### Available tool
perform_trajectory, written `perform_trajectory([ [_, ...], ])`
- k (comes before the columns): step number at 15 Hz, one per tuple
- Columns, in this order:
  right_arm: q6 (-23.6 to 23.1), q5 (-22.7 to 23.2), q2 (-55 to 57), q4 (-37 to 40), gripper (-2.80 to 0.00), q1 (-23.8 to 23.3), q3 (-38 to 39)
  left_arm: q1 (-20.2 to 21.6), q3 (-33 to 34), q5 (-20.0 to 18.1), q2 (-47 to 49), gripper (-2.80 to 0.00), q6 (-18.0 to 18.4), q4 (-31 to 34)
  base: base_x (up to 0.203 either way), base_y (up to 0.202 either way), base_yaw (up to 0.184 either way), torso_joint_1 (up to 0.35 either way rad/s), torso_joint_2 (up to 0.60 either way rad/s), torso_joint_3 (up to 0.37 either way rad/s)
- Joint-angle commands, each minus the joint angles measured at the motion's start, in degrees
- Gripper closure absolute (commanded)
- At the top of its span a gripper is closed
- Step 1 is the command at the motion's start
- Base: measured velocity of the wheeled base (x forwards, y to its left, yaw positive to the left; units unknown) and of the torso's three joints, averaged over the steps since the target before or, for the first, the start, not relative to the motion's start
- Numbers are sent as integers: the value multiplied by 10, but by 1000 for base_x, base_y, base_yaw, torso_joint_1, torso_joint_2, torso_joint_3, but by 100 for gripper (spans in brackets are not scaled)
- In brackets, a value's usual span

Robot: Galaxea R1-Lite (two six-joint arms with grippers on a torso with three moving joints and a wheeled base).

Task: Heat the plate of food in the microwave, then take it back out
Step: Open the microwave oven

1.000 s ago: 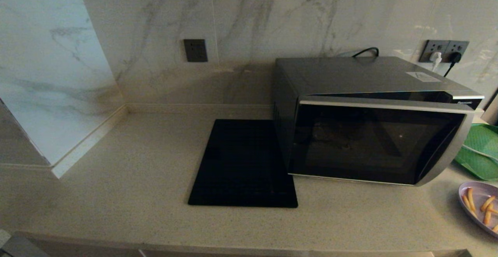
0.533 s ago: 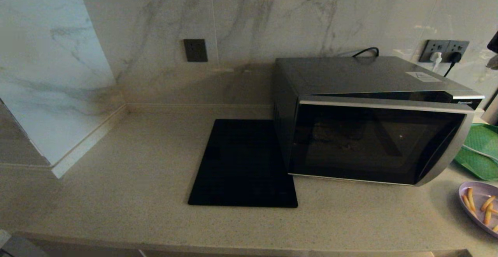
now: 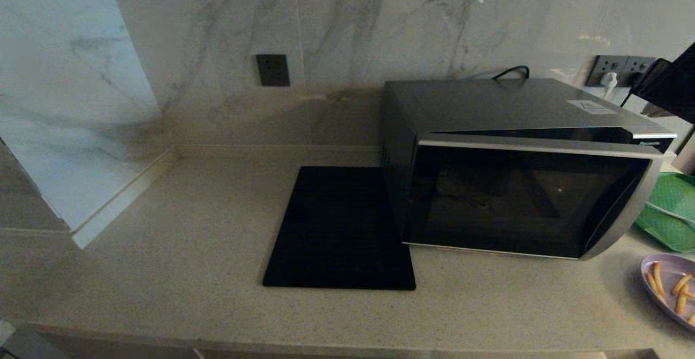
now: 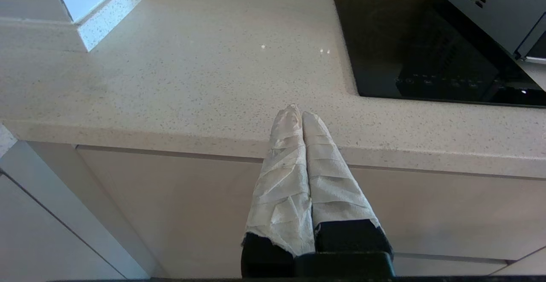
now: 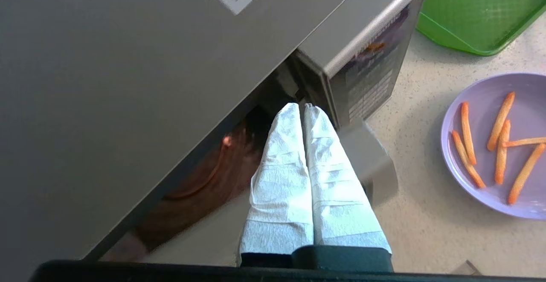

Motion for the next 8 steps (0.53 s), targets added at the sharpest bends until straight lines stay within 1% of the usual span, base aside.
perform_trajectory([
  [1, 2, -1, 26, -1, 0, -8, 0, 0, 0, 0, 0, 0, -1, 0, 0, 0, 0, 0, 0, 0],
  [8, 6, 0, 48, -1, 0, -13, 12, 0, 0, 0, 0, 0, -1, 0, 0, 0, 0, 0, 0, 0],
])
